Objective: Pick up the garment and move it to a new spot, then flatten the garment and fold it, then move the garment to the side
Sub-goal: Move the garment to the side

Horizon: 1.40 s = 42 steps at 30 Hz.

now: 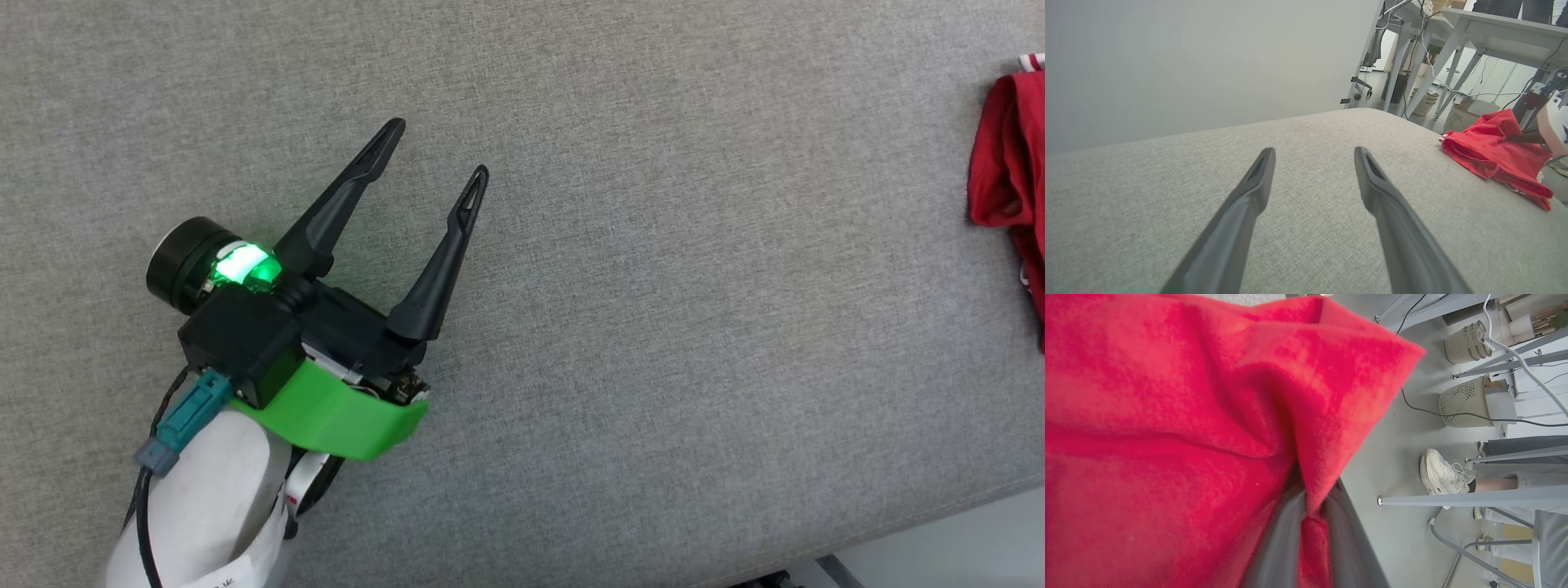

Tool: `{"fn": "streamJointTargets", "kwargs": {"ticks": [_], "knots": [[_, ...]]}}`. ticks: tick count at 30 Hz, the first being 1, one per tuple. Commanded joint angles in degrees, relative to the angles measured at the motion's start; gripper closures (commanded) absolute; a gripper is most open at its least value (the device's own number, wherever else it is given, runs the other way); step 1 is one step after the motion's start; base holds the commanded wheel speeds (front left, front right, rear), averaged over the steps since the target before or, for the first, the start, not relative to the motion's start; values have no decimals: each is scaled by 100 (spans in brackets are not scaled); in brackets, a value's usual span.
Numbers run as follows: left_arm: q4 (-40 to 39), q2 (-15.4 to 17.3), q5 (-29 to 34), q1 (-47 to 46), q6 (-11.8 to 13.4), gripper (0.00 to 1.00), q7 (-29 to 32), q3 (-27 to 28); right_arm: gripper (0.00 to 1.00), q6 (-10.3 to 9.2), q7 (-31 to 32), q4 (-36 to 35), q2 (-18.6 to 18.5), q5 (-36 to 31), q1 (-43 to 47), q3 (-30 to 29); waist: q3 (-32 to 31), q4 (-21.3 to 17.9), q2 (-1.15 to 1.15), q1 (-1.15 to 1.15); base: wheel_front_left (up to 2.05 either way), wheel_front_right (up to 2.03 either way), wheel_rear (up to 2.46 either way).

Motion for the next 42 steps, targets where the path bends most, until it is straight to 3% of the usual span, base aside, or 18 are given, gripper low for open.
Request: {"fn": "streamJointTargets", "kwargs": {"ticks": [1,2,7,12,21,31,35,42], "knots": [[7,23,5,-48,36,0,-13,10,37,-4,-96,71,46,-53,-125,-53,-30,32,0,-1,0,0,0],[44,19,-4,-29,42,0,-28,8,0,-4,-150,125,65,-105,-140,-62,-71,48,0,-1,0,0,0],[285,-29,-59,67,66,0,-118,-5,0,-4,-320,262,79,-246,-194,-142,-373,111,0,-1,0,0,0],[781,-170,-214,325,117,0,-275,53,0,-4,-548,96,150,-204,-193,-131,-1069,210,0,-1,0,0,0],[1533,-408,-441,948,290,0,-387,473,0,-4,-837,-1300,638,455,165,14,-2270,466,0,-1,0,0,0],[1860,-717,-466,1641,422,0,-394,830,0,-4,-955,-3150,1871,1067,1840,-319,-3153,918,0,-1,0,0,0],[1902,-871,-471,1809,509,0,-394,1055,0,-4,-1057,-3713,2313,821,2488,-391,-3289,1078,0,-1,0,0,0],[2056,-1108,-394,2119,502,0,-395,1431,0,-4,-1376,-4079,3107,611,3339,-360,-3480,1232,0,-1,0,0,0]]}}
